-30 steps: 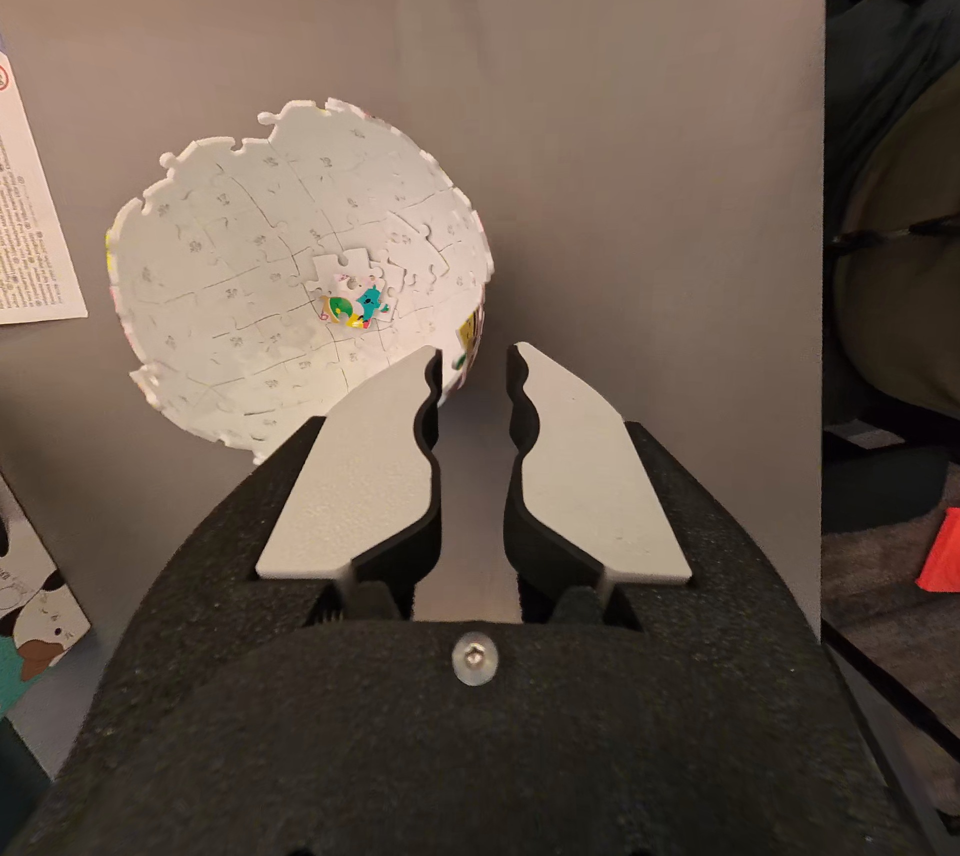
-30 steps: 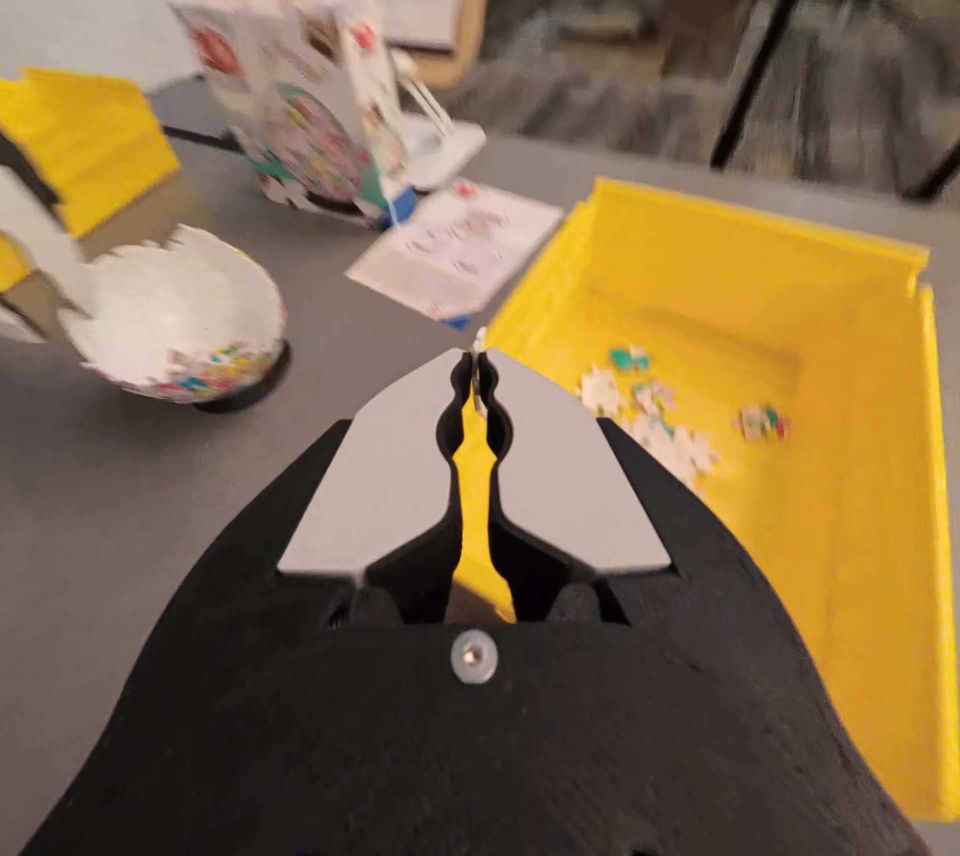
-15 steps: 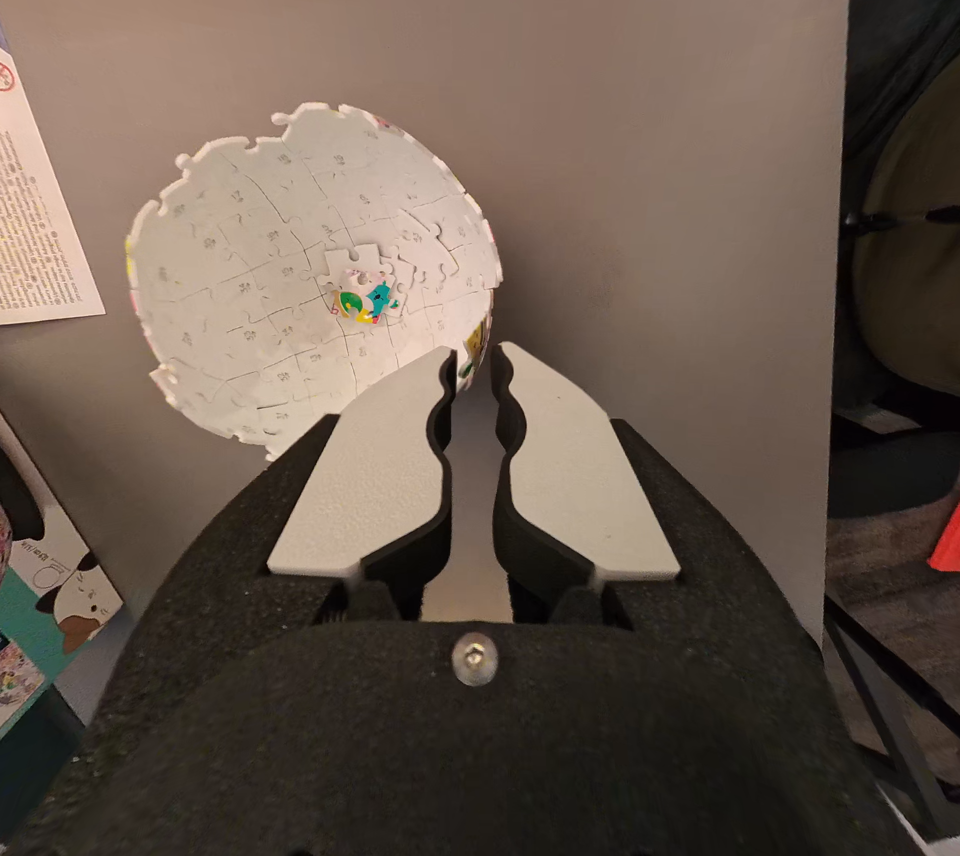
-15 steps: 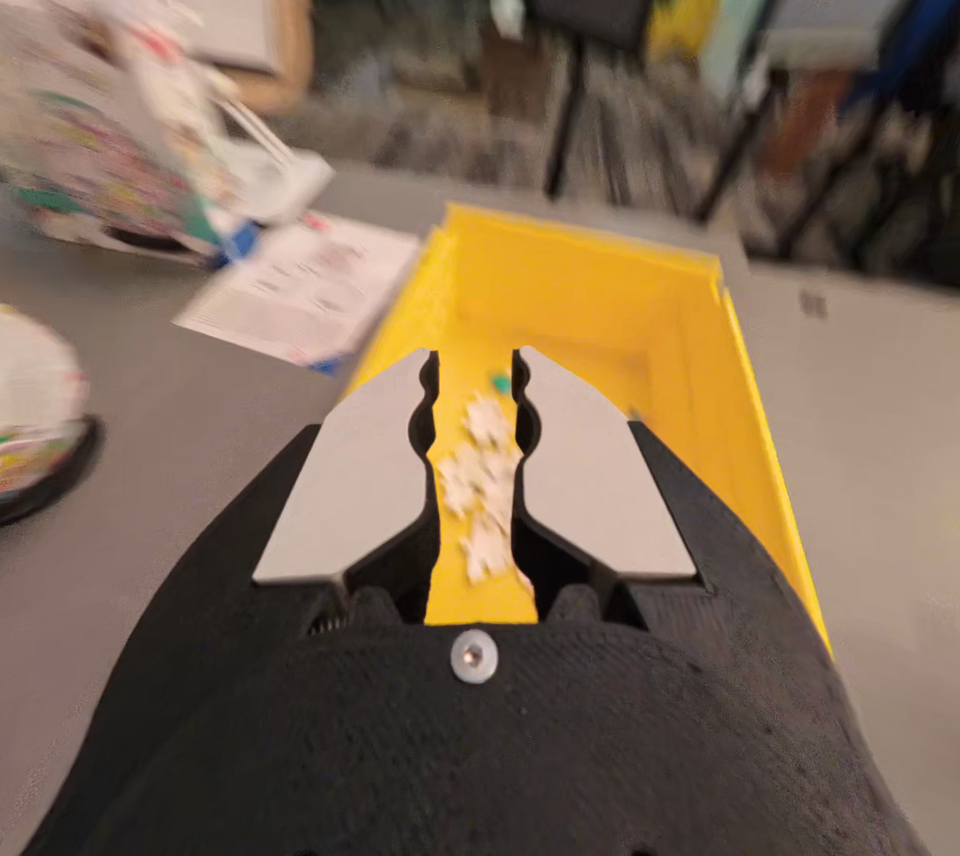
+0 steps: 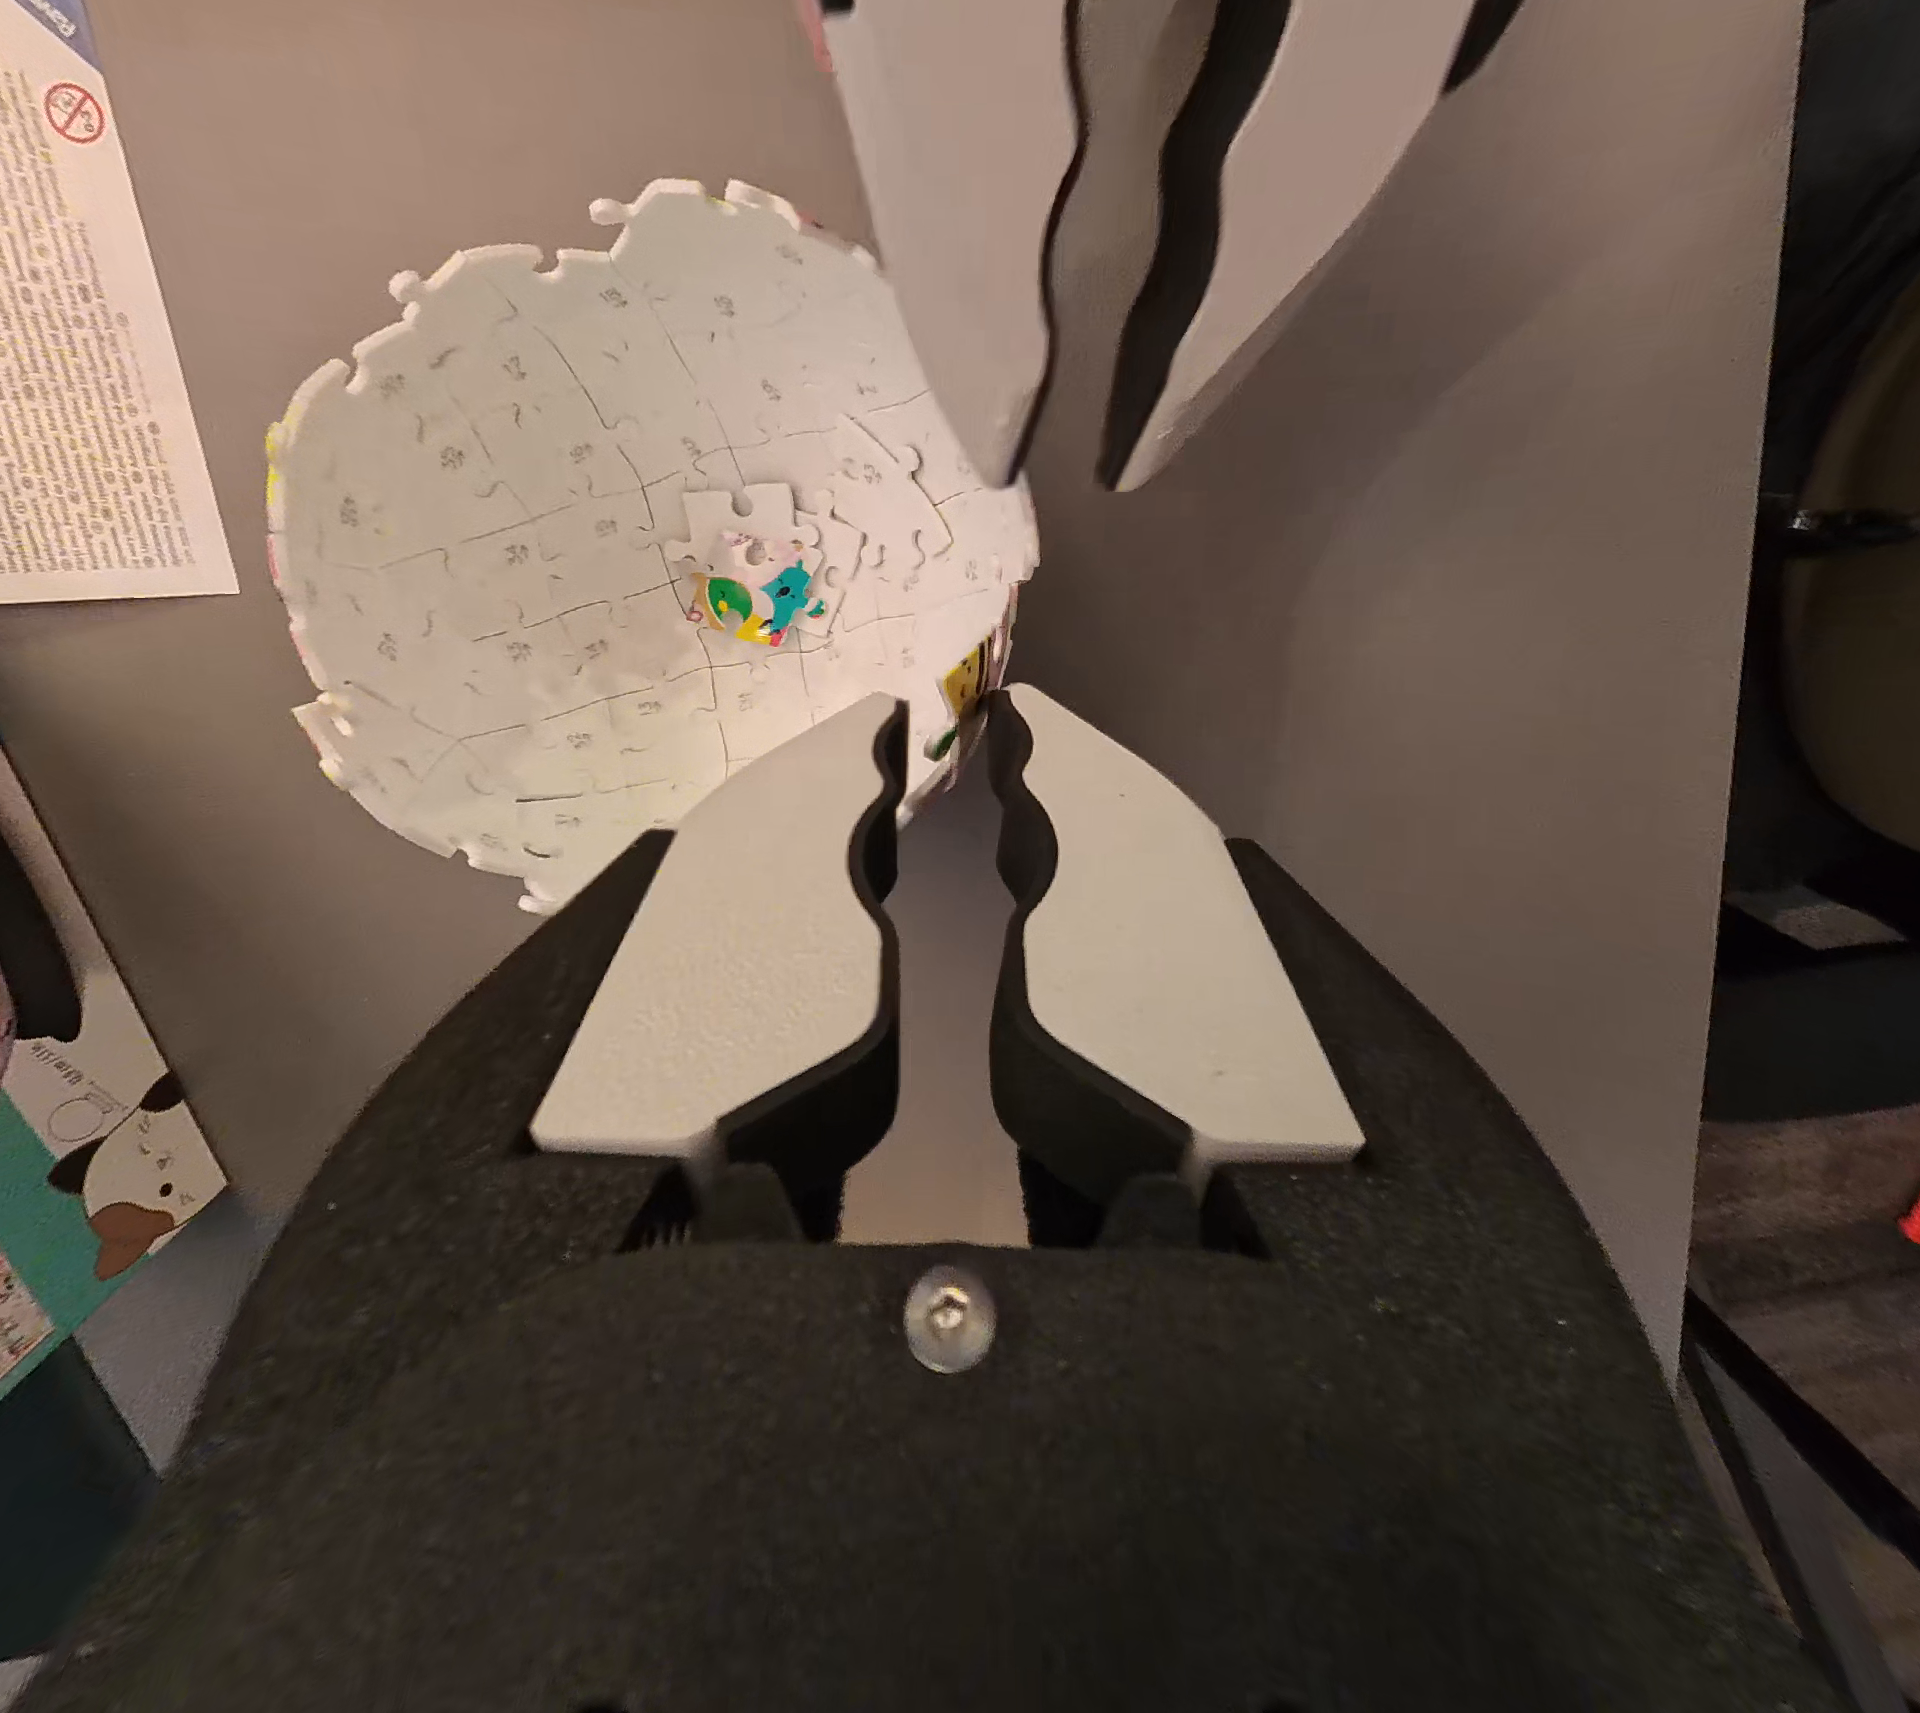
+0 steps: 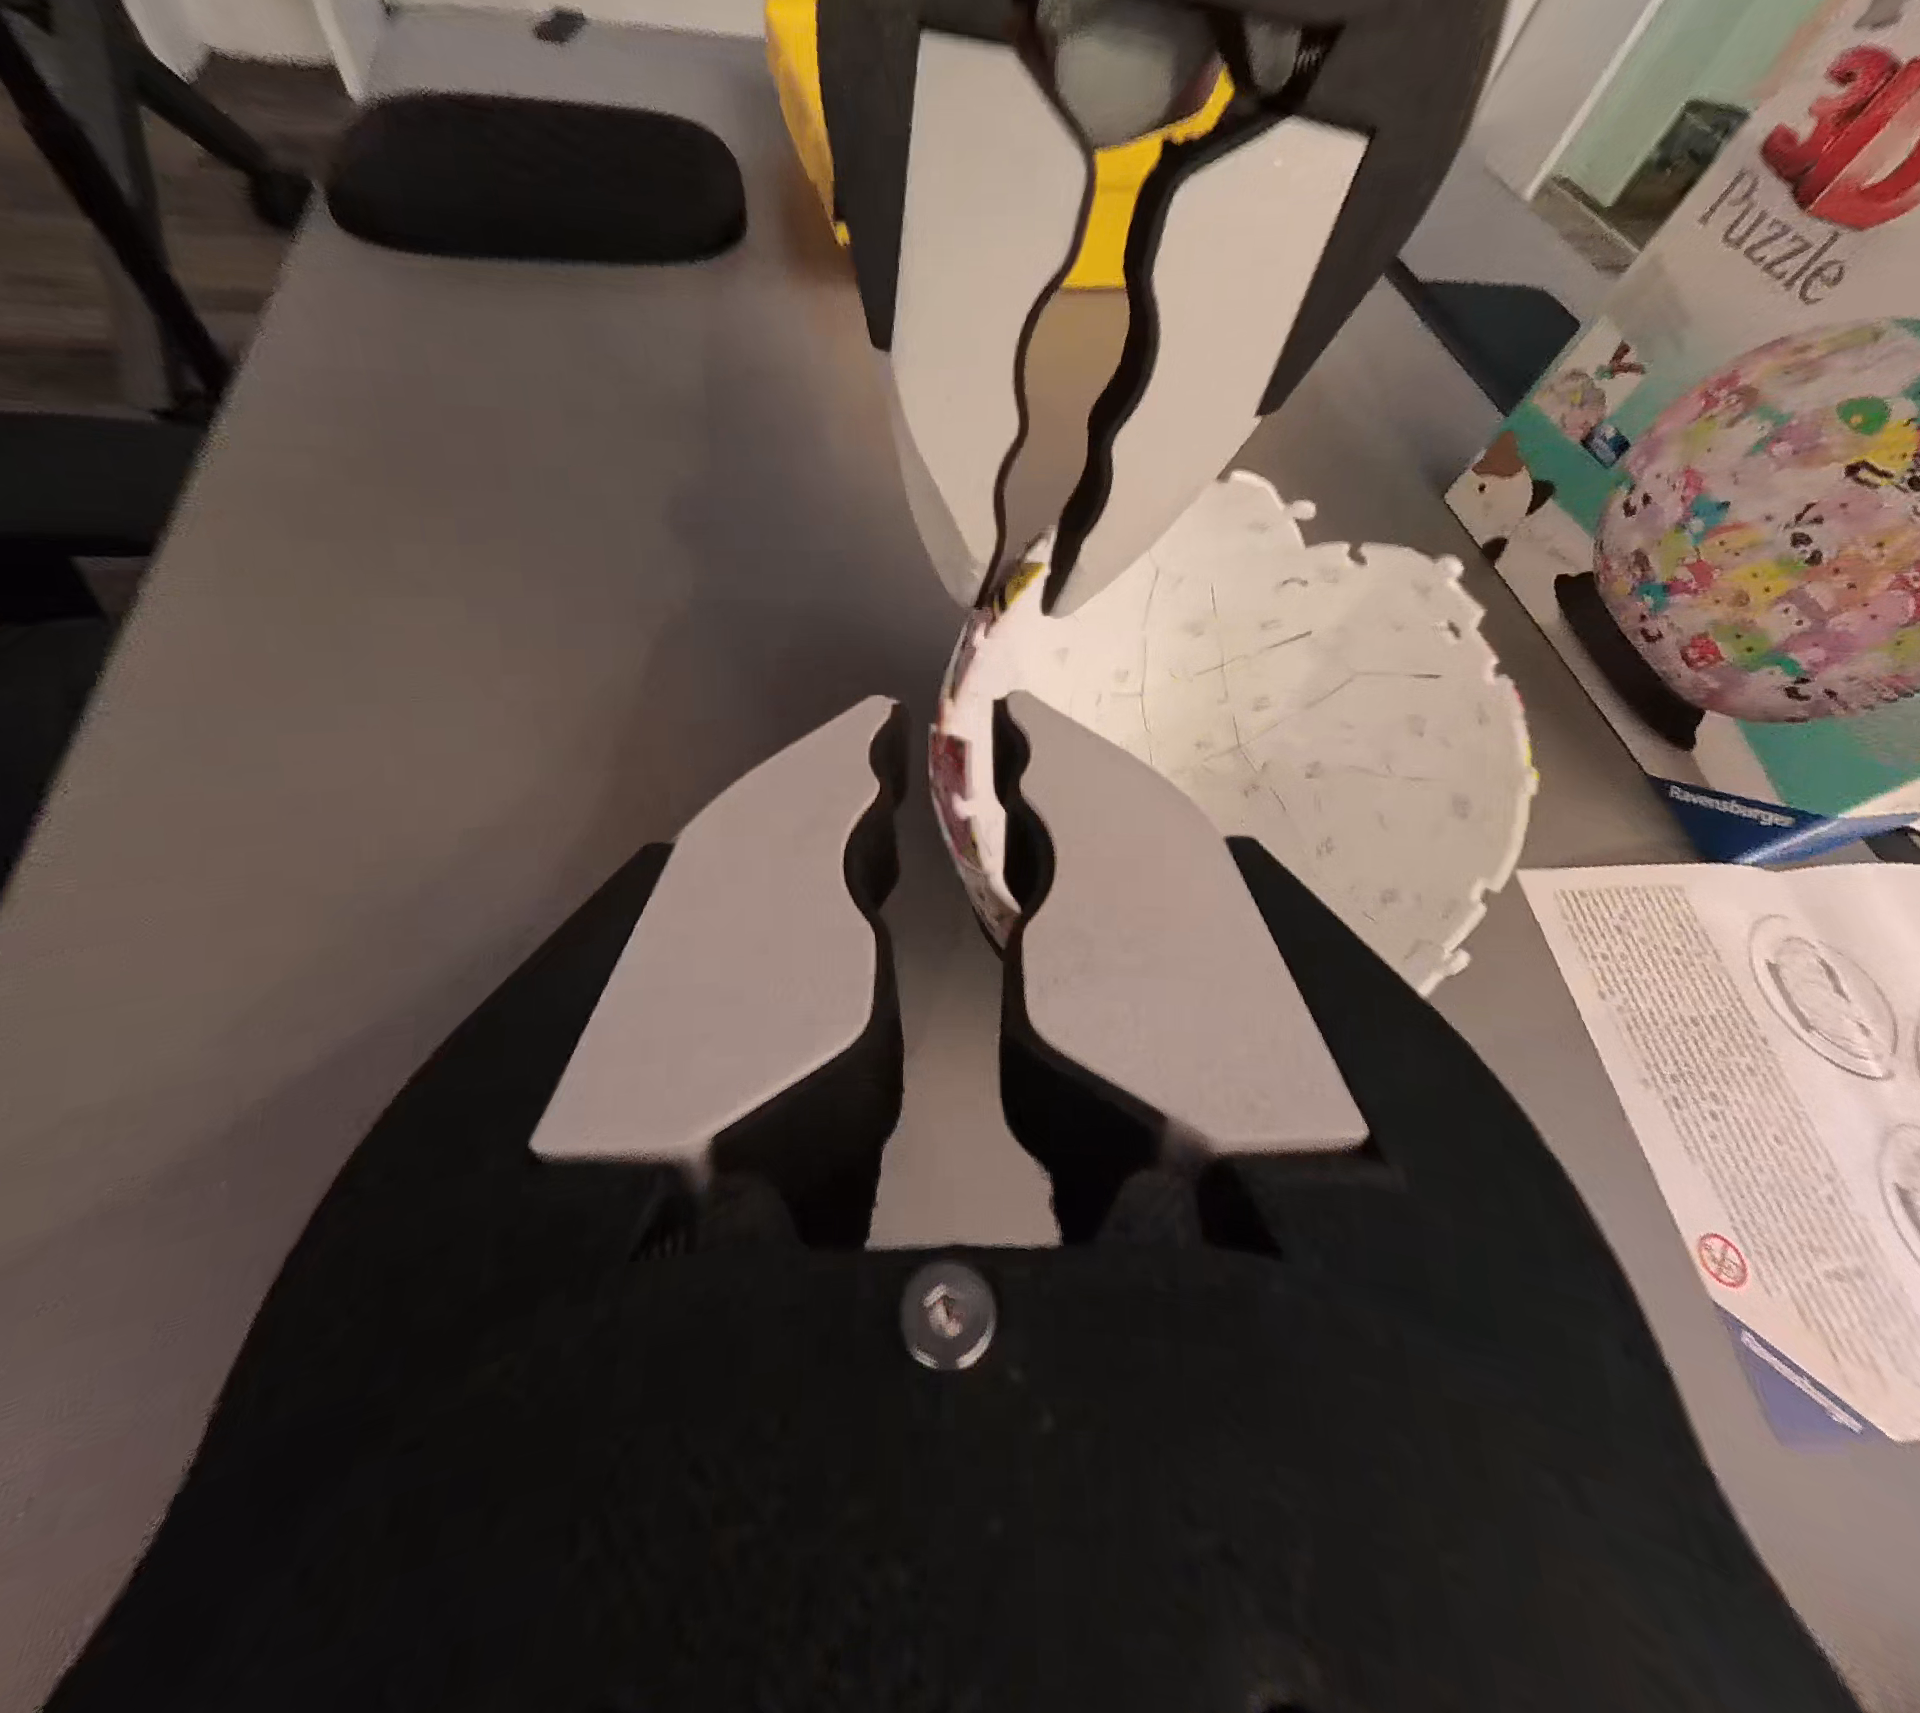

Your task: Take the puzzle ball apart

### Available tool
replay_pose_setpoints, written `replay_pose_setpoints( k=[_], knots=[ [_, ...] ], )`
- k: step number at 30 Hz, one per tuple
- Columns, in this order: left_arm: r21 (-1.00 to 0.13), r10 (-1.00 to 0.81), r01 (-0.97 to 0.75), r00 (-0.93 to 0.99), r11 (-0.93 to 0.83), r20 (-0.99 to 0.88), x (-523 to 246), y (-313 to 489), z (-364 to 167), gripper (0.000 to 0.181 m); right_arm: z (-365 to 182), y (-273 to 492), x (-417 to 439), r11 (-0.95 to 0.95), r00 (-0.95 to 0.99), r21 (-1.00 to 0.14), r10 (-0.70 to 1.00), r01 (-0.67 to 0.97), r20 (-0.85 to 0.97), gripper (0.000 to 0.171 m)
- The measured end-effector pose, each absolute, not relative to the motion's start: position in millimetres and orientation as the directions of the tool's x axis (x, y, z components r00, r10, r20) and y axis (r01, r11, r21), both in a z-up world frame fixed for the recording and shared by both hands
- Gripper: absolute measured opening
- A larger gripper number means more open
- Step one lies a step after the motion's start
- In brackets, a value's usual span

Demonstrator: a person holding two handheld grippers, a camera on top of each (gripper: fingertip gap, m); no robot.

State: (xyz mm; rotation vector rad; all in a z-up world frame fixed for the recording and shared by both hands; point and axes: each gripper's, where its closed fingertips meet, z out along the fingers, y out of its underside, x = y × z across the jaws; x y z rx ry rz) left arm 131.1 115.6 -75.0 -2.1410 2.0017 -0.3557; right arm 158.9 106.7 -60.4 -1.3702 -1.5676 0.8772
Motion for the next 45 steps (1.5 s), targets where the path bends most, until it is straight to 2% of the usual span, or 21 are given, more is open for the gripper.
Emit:
replay_pose_setpoints(
  k=[5, 6, 10, 14, 16, 18, 22, 31, 35, 37, 39, 43, 45],
  knots=[
    [-0.297, -0.997, -0.953, 0.052, -0.065, 0.051, 133, 116, -75, 0.011, -70, 103, 154, 0.175, -0.066, -0.882, 0.985, 0.438, 0.162, 0.008],
    [-0.297, -0.997, -0.953, 0.052, -0.066, 0.053, 133, 116, -75, 0.012, -70, 101, 154, 0.187, -0.081, -0.880, 0.982, 0.436, 0.169, 0.001],
    [-0.297, -0.996, -0.952, 0.059, -0.075, 0.063, 133, 116, -75, 0.012, -67, 87, 154, 0.247, -0.158, -0.883, 0.967, 0.400, 0.199, 0.001],
    [-0.290, -0.996, -0.954, 0.057, -0.074, 0.066, 133, 116, -75, 0.011, -60, 107, 152, 0.229, -0.034, -0.891, 0.971, 0.392, 0.235, 0.002],
    [-0.285, -0.998, -0.957, 0.044, -0.058, 0.055, 133, 115, -76, 0.011, -61, 111, 152, 0.156, -0.011, -0.905, 0.986, 0.396, 0.165, 0.014],
    [-0.282, -0.998, -0.958, 0.039, -0.052, 0.051, 133, 114, -75, 0.011, -69, 111, 154, 0.154, -0.026, -0.889, 0.987, 0.431, 0.158, 0.017],
    [-0.293, -0.998, -0.954, 0.047, -0.060, 0.050, 133, 115, -71, 0.010, -83, 111, 160, 0.208, -0.052, -0.847, 0.976, 0.489, 0.210, 0.010],
    [-0.287, -0.995, -0.954, 0.076, -0.093, 0.069, 134, 116, -72, 0.011, -83, 100, 159, 0.385, -0.138, -0.805, 0.921, 0.452, 0.363, 0.006],
    [-0.280, -0.997, -0.958, 0.049, -0.062, 0.054, 133, 114, -72, 0.011, -77, 103, 157, 0.252, -0.095, -0.869, 0.967, 0.426, 0.235, 0.008],
    [-0.294, -0.998, -0.954, 0.053, -0.057, 0.022, 134, 116, -70, 0.011, -63, 101, 153, 0.135, -0.079, -0.923, 0.990, 0.359, 0.114, 0.020],
    [-0.330, -0.997, -0.941, 0.069, -0.070, 0.015, 134, 117, -64, 0.012, -52, 99, 150, 0.052, -0.079, -0.950, 0.996, 0.309, 0.029, 0.024],
    [-0.433, -0.992, -0.896, 0.122, -0.102, -0.017, 131, 121, -49, 0.016, -42, 120, 145, -0.045, 0.081, -0.952, 0.997, 0.301, -0.021, 0.022],
    [-0.456, -0.985, -0.887, 0.137, -0.072, -0.110, 123, 128, -46, 0.017, -43, 127, 142, -0.079, 0.137, -0.938, 0.990, 0.338, -0.034, 0.022]
  ],
)
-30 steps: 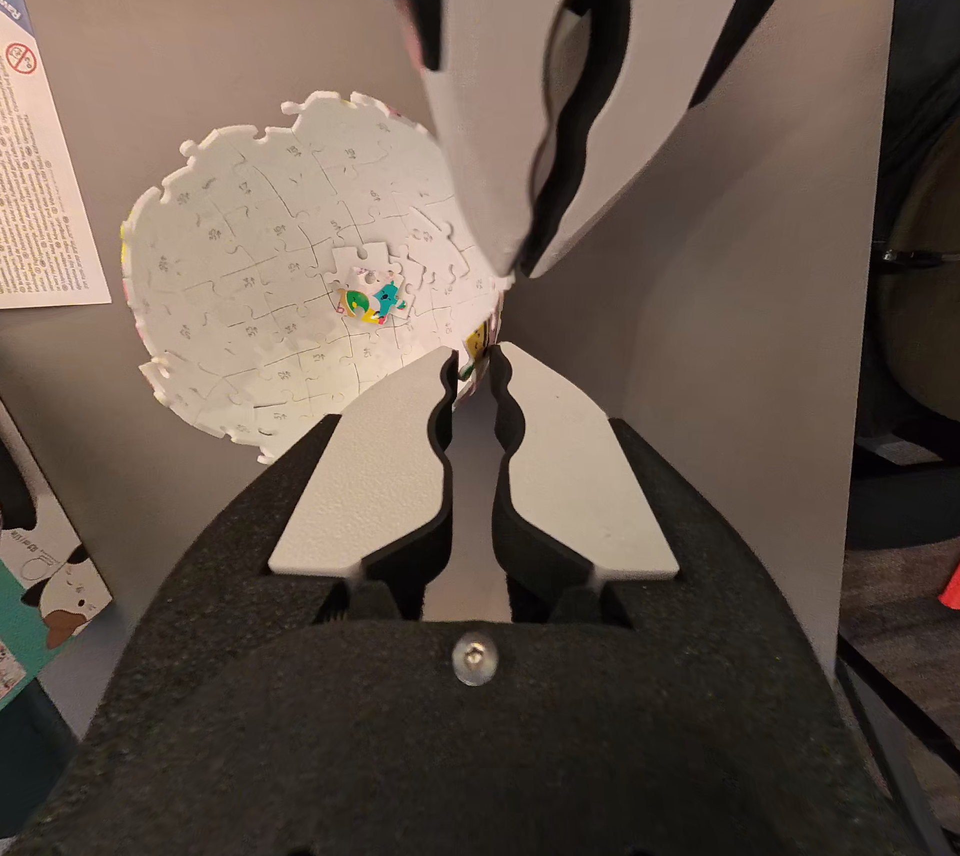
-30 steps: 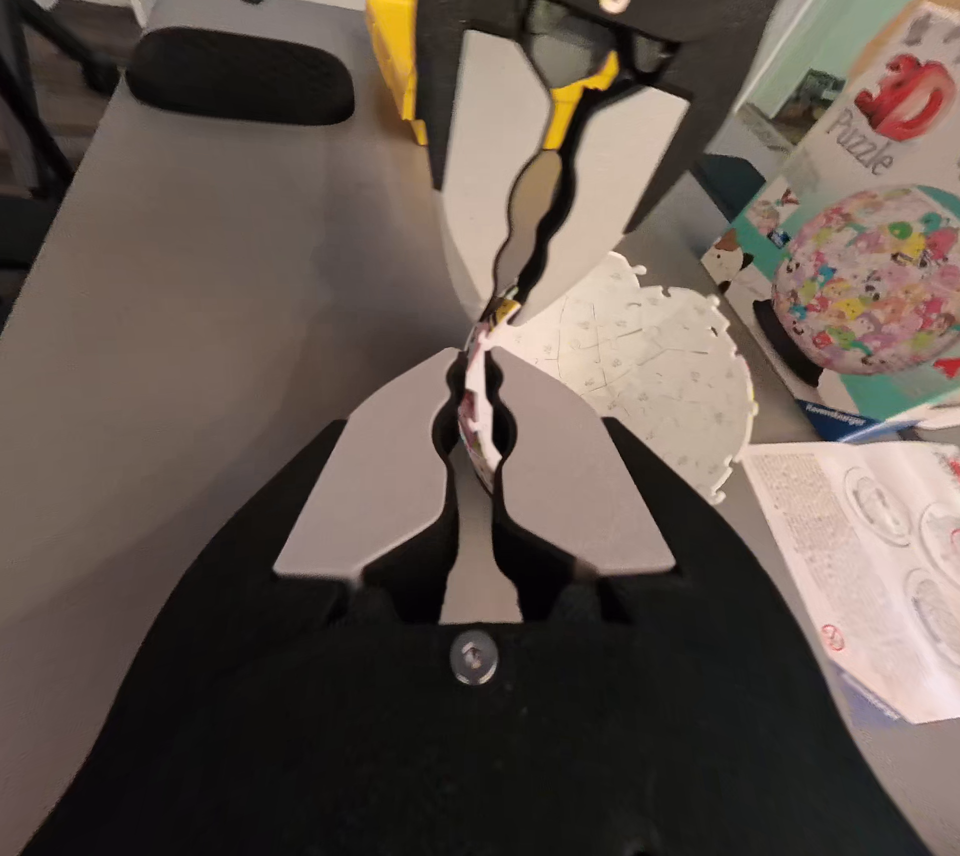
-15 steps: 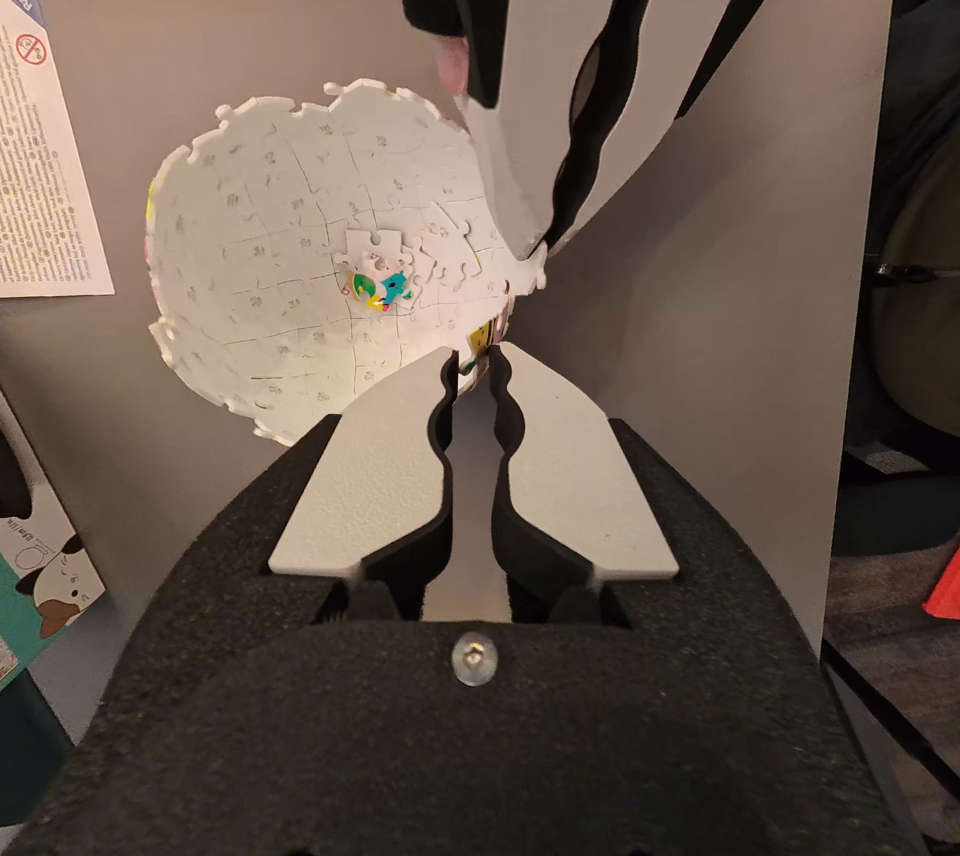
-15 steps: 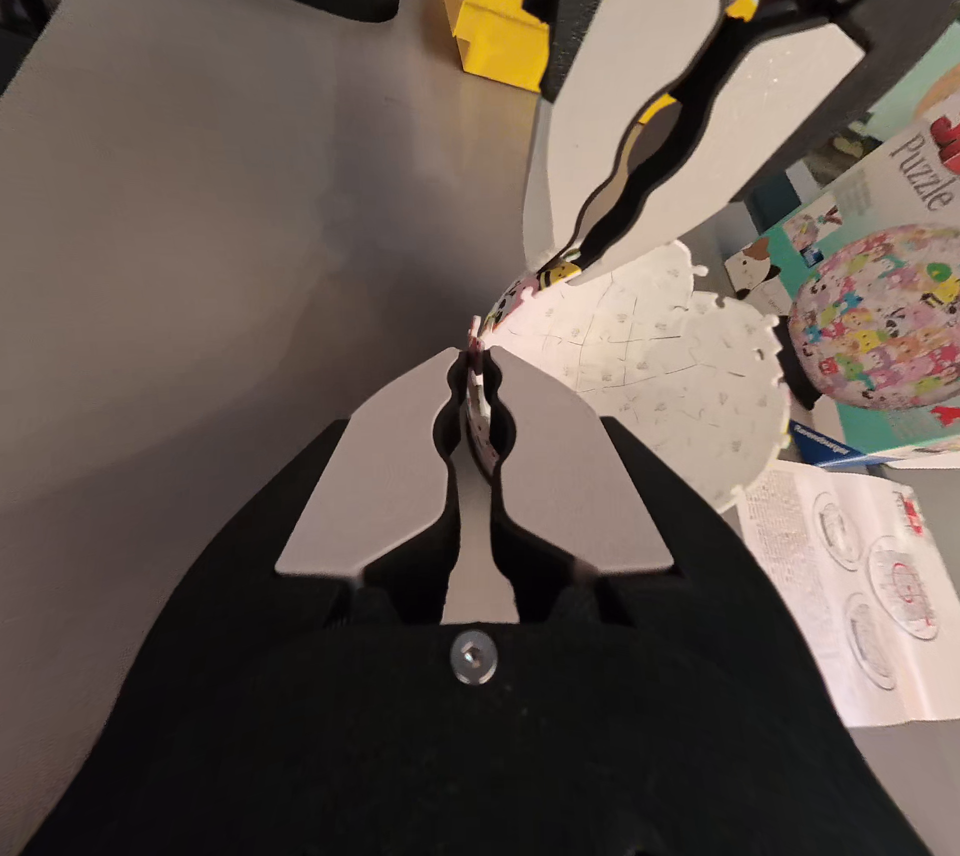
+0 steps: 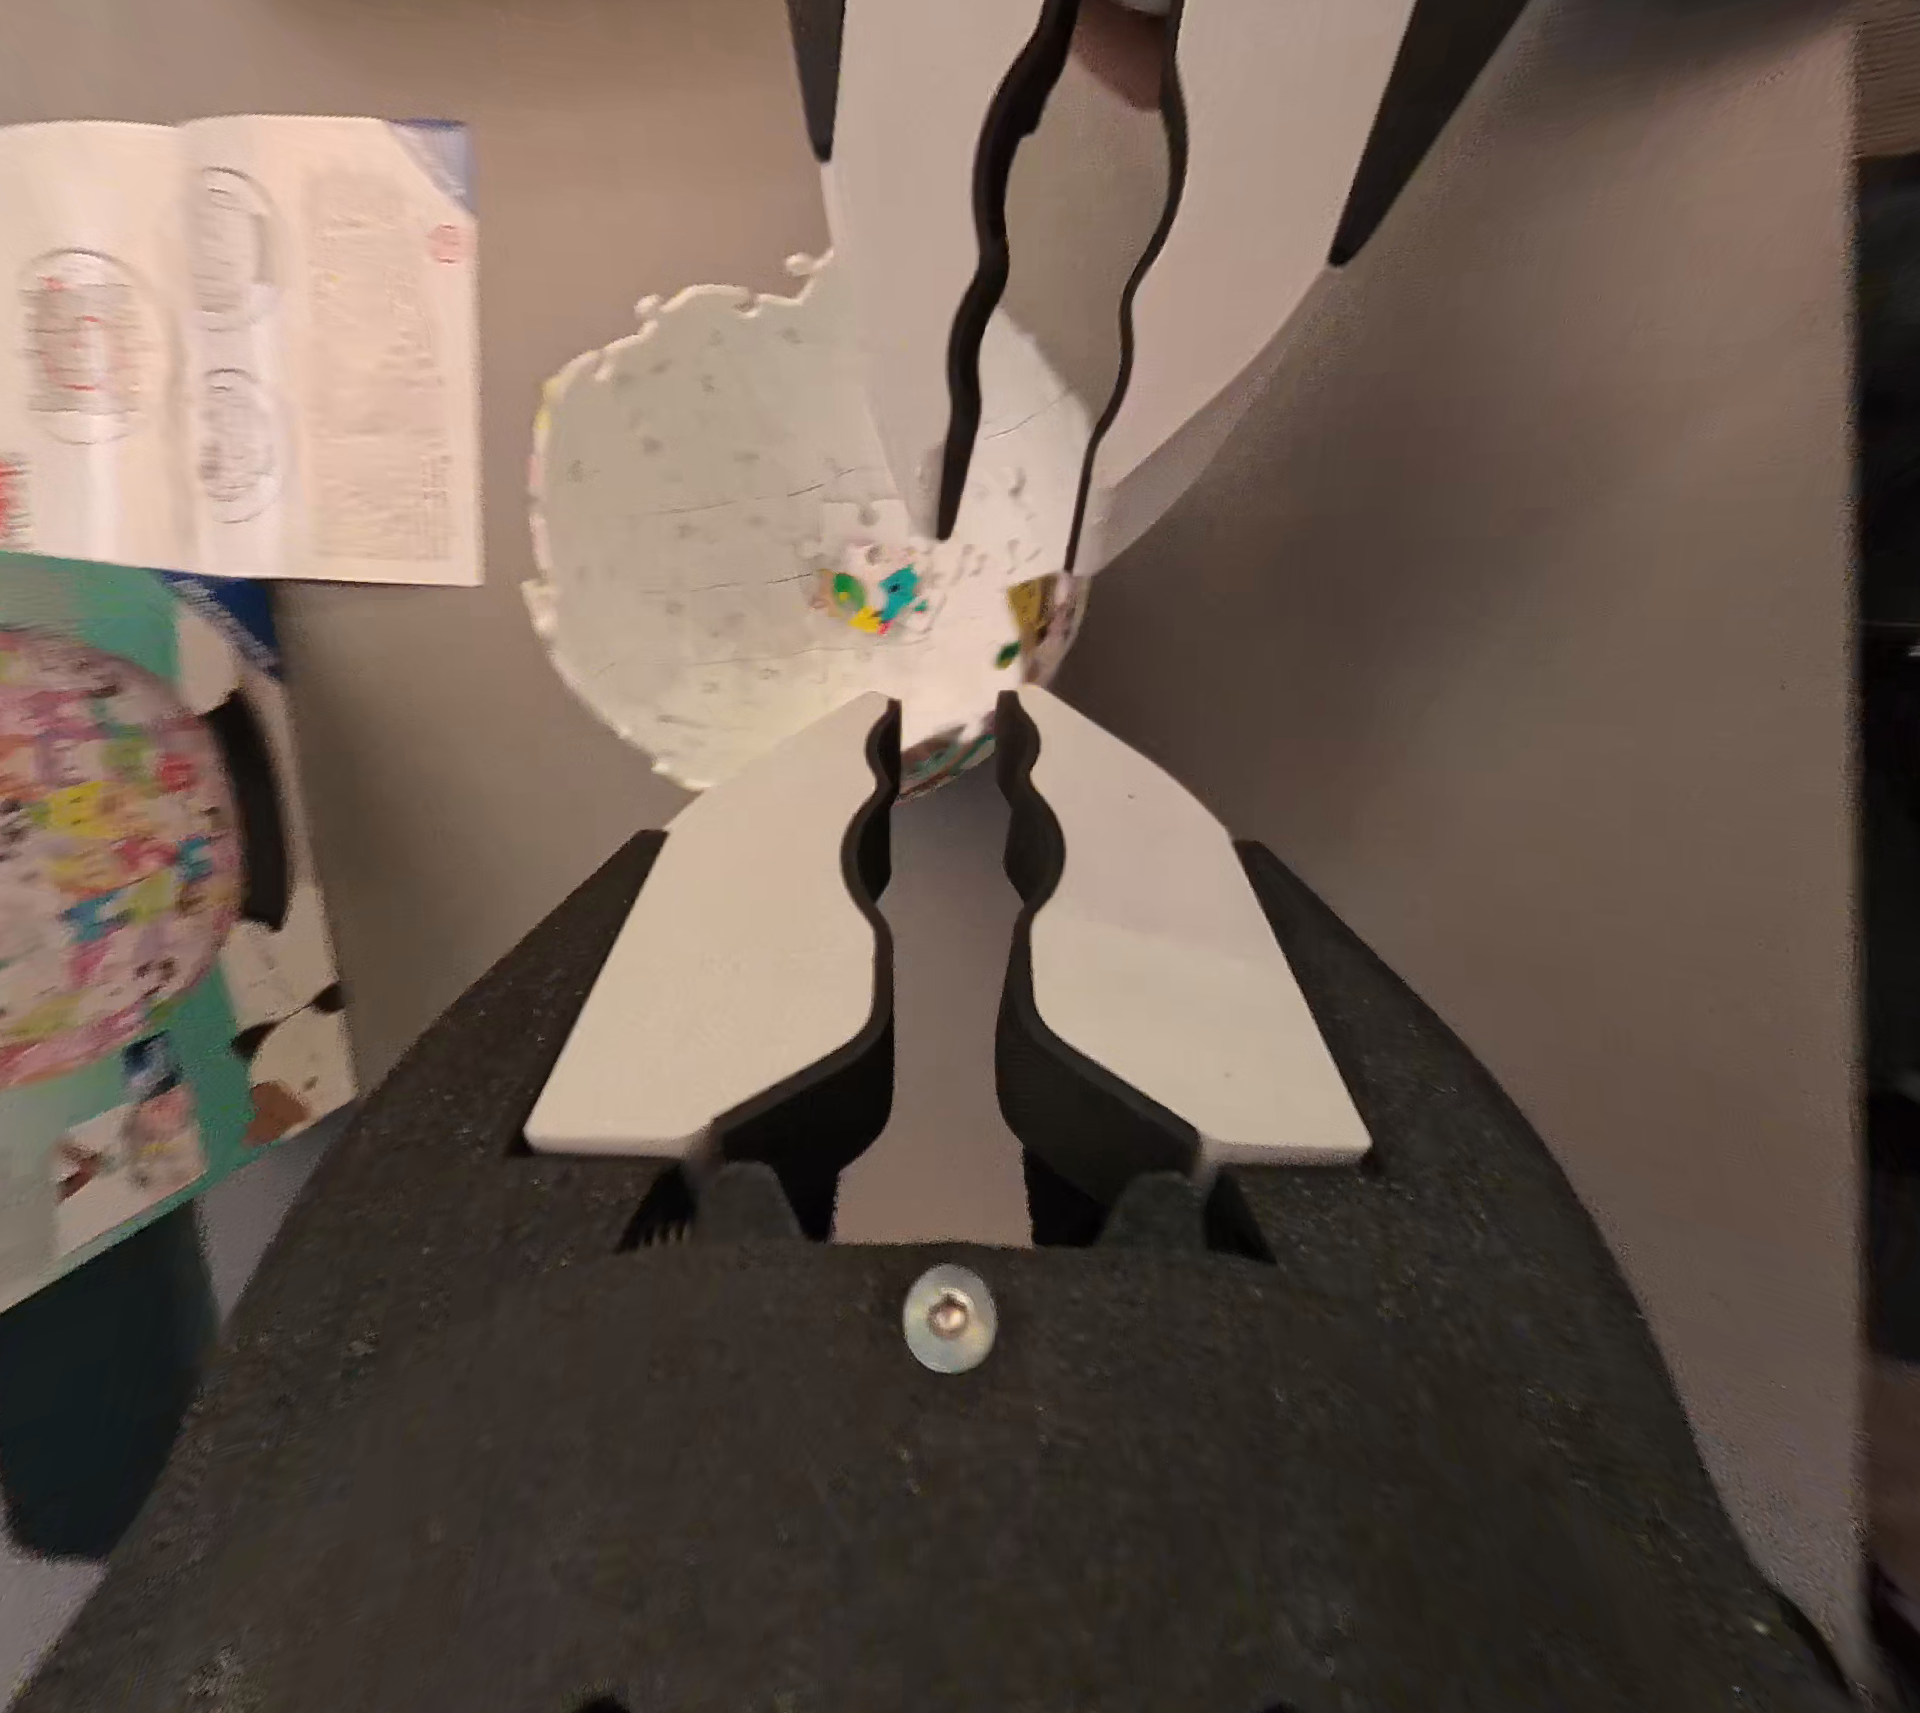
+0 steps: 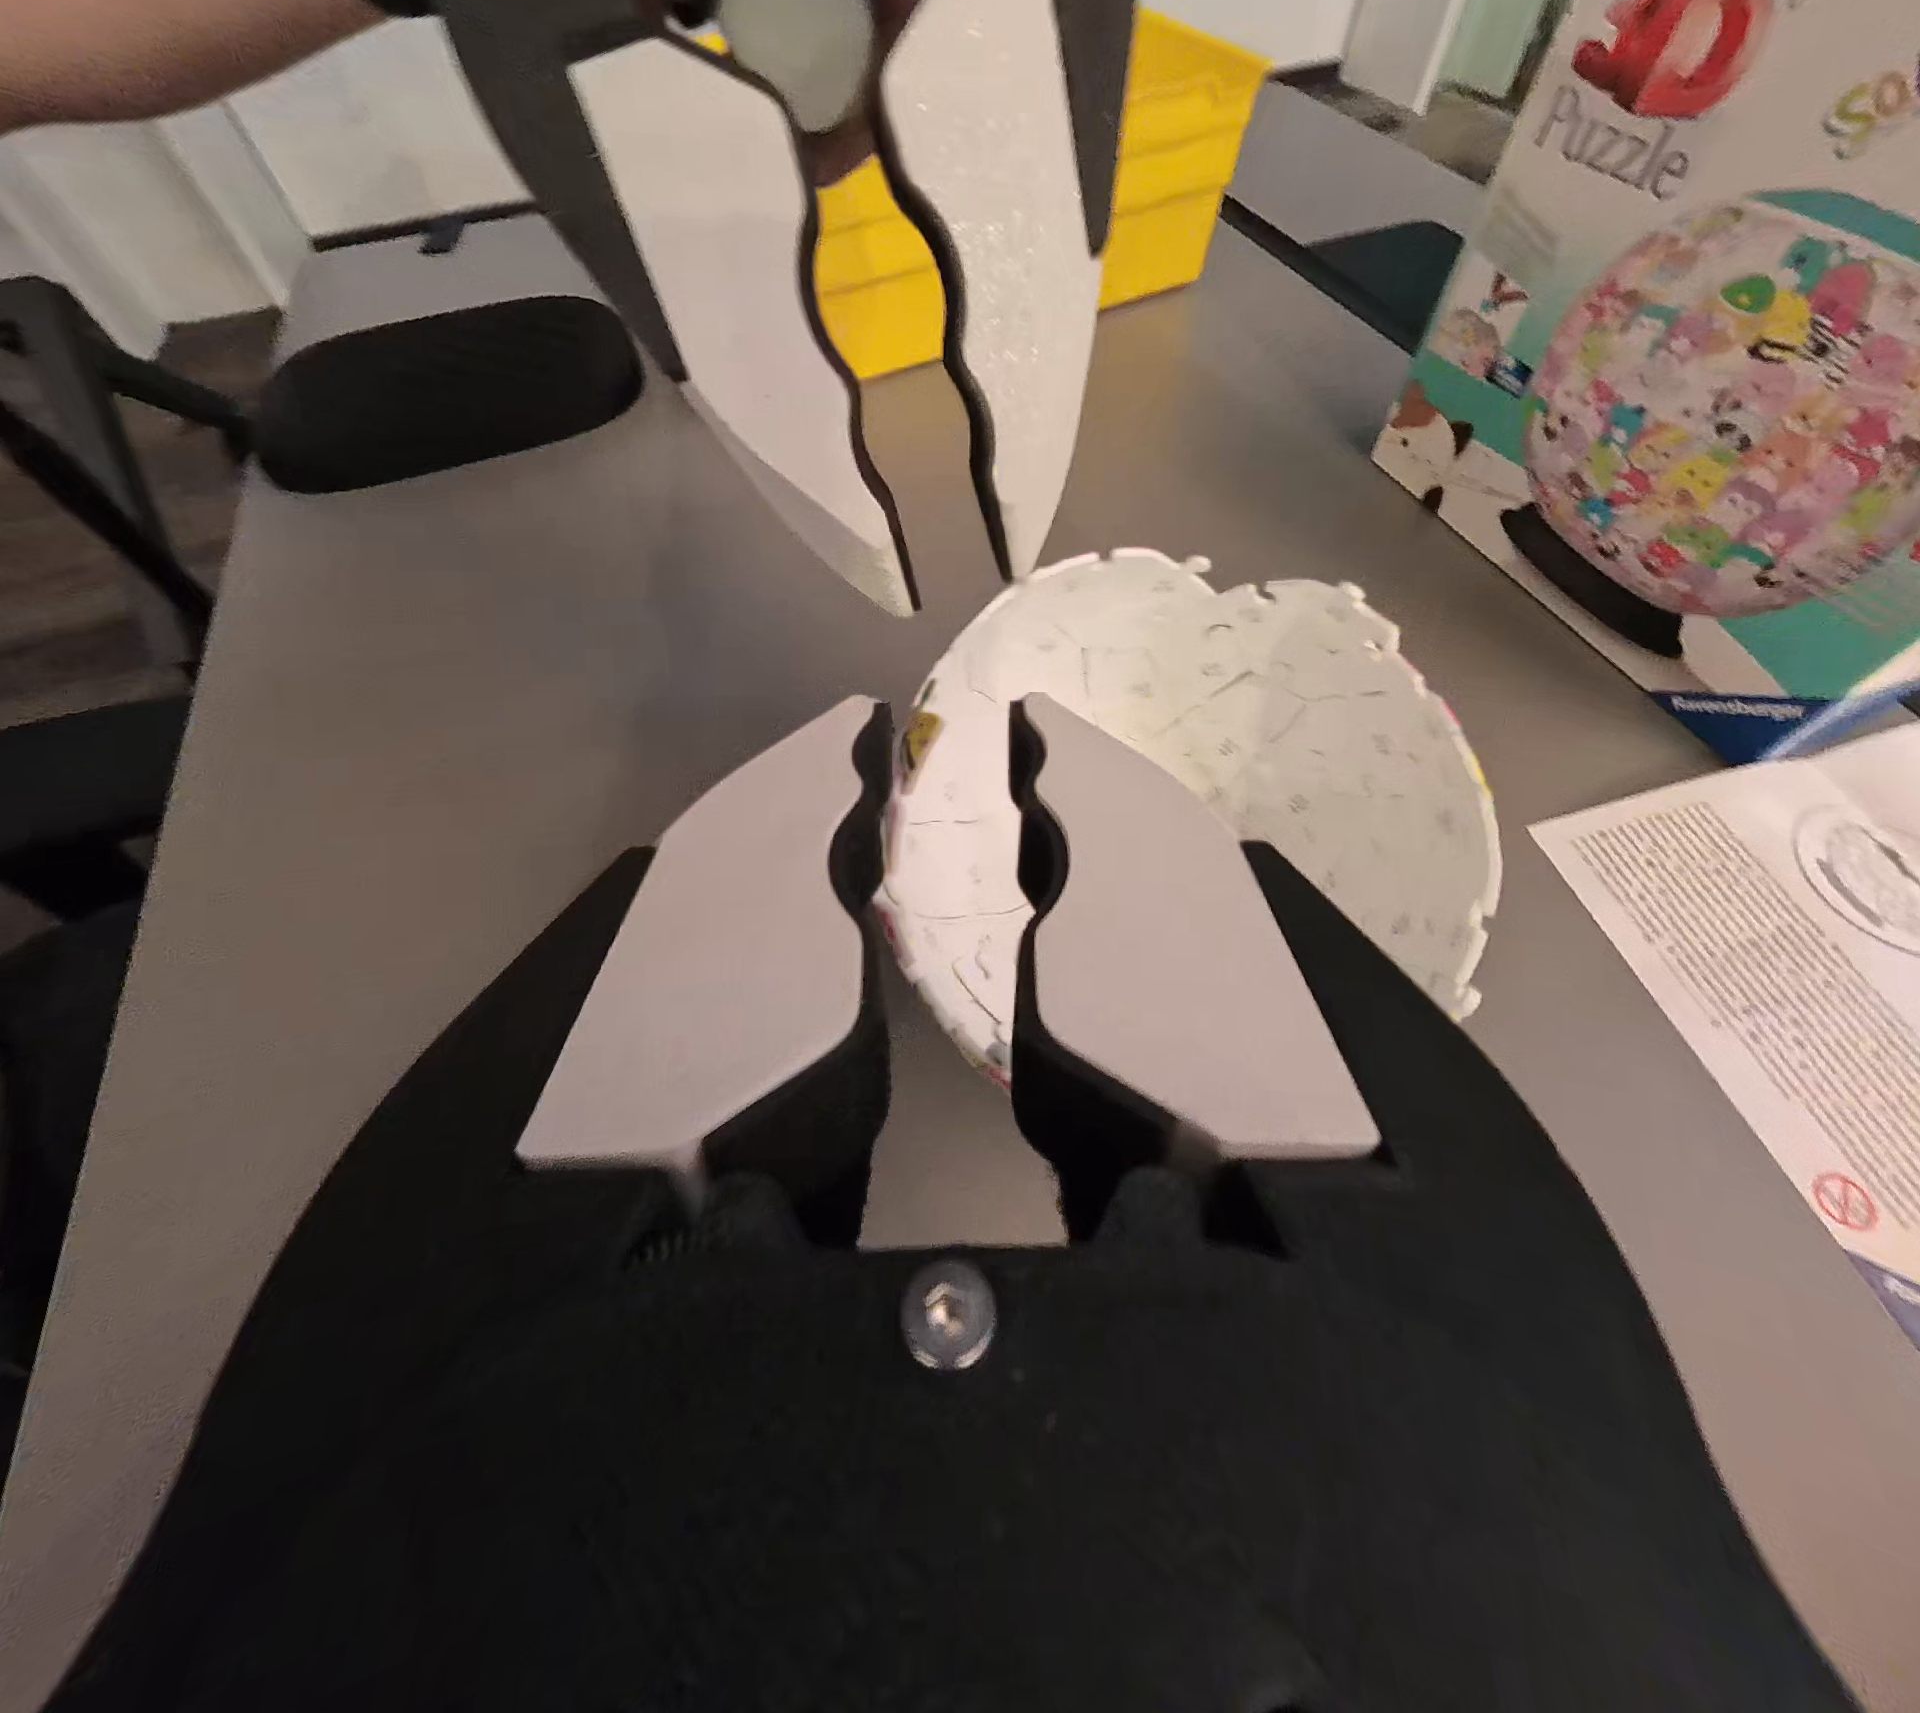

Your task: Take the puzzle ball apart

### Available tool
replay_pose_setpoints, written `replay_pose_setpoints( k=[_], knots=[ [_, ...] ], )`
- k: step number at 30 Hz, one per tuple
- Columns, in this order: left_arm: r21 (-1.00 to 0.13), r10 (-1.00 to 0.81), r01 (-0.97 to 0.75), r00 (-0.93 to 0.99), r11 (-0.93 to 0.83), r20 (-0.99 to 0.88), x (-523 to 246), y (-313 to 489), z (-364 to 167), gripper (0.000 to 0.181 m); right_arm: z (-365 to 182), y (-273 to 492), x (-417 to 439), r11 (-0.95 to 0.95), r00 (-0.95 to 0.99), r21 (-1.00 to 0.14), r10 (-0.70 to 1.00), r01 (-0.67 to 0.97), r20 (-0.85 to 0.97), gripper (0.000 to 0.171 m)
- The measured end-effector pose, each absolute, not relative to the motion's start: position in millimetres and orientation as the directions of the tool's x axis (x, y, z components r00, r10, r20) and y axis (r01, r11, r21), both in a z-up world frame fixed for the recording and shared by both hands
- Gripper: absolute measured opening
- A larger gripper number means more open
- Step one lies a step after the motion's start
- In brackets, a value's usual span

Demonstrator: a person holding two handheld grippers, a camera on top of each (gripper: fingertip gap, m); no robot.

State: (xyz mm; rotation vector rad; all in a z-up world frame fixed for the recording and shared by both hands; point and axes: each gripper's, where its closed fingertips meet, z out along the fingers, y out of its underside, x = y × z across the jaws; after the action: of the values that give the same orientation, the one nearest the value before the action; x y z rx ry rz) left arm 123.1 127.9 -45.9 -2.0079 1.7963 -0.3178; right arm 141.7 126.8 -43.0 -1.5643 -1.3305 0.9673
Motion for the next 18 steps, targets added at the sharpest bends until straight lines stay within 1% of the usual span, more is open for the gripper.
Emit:
replay_pose_setpoints(
  k=[3, 6, 7, 9, 10, 12, 13, 18],
  knots=[
    [-0.499, -0.960, -0.864, 0.193, -0.068, -0.202, 113, 137, -45, 0.021, -45, 131, 141, -0.080, 0.177, -0.899, 0.984, 0.430, -0.003, 0.022],
    [-0.592, -0.915, -0.799, 0.311, -0.105, -0.257, 106, 149, -34, 0.044, -52, 132, 143, -0.097, 0.191, -0.846, 0.982, 0.524, 0.006, 0.022],
    [-0.620, -0.900, -0.775, 0.348, -0.121, -0.260, 103, 150, -31, 0.055, -54, 132, 141, -0.108, 0.191, -0.836, 0.982, 0.538, -0.004, 0.022],
    [-0.676, -0.870, -0.719, 0.428, -0.164, -0.244, 99, 148, -32, 0.067, -56, 132, 136, -0.142, 0.187, -0.831, 0.981, 0.537, -0.047, 0.022],
    [-0.694, -0.851, -0.698, 0.464, -0.179, -0.247, 97, 148, -35, 0.069, -57, 131, 133, -0.153, 0.178, -0.831, 0.982, 0.535, -0.066, 0.022],
    [-0.735, -0.812, -0.649, 0.527, -0.196, -0.249, 97, 147, -44, 0.066, -58, 128, 132, -0.158, 0.164, -0.830, 0.983, 0.535, -0.082, 0.017],
    [-0.745, -0.801, -0.633, 0.548, -0.210, -0.240, 97, 145, -51, 0.066, -60, 129, 132, -0.165, 0.171, -0.823, 0.982, 0.544, -0.084, 0.018],
    [-0.764, -0.709, -0.589, 0.655, -0.263, -0.261, 94, 149, -71, 0.066, -66, 127, 129, -0.185, 0.162, -0.810, 0.980, 0.556, -0.112, 0.018]
  ],
)
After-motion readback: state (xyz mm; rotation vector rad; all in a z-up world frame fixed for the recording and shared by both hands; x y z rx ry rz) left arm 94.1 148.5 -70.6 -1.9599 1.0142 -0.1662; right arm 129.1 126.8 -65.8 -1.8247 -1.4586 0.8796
